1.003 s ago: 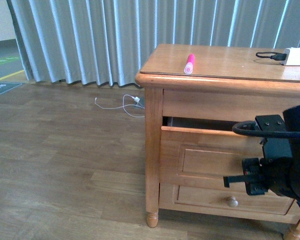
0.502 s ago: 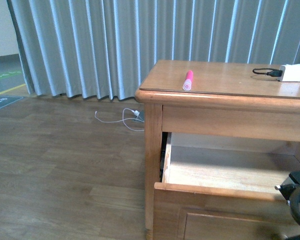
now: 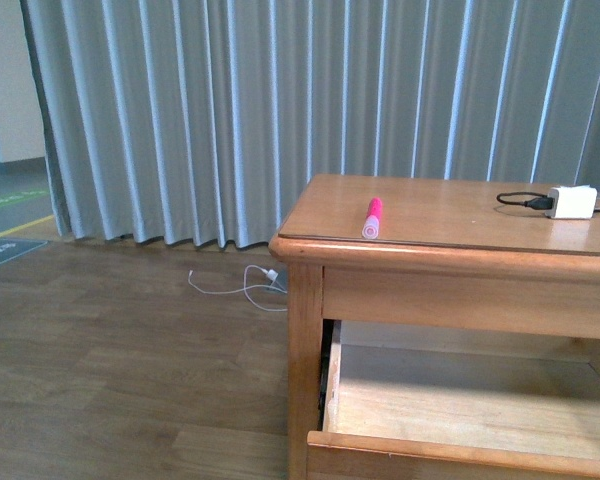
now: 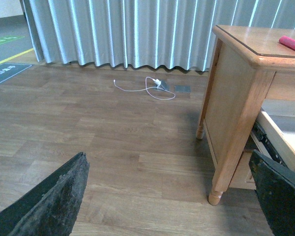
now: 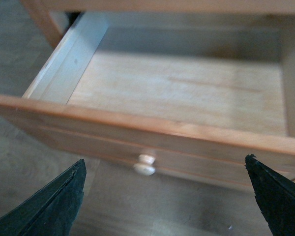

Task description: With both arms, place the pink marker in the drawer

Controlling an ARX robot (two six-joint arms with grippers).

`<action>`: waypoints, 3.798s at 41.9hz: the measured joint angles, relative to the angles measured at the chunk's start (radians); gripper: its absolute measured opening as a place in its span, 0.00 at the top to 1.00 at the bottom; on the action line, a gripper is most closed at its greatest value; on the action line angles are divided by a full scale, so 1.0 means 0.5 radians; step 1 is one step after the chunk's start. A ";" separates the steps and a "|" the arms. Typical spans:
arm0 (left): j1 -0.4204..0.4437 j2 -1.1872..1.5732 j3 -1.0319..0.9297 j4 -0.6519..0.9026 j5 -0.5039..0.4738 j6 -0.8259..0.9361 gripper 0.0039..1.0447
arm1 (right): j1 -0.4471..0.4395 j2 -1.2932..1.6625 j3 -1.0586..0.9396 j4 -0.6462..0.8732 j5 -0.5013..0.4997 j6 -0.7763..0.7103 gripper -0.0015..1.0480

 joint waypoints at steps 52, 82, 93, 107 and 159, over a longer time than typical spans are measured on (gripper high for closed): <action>0.000 0.000 -0.001 0.000 0.000 -0.001 0.06 | -0.011 -0.586 -0.588 0.970 0.428 -0.070 0.15; -0.333 0.858 0.324 0.399 -0.359 -0.274 0.06 | -0.011 -0.586 -0.588 0.970 0.428 -0.069 0.08; -0.504 1.978 1.126 0.610 -0.109 -0.016 0.06 | -0.011 -0.586 -0.588 0.970 0.429 -0.069 0.08; -0.774 3.185 2.203 0.540 -0.012 0.040 0.06 | -0.011 -0.586 -0.588 0.970 0.429 -0.069 0.08; -0.998 4.440 3.774 -0.198 -0.002 0.172 0.46 | -0.011 -0.586 -0.588 0.970 0.429 -0.069 0.08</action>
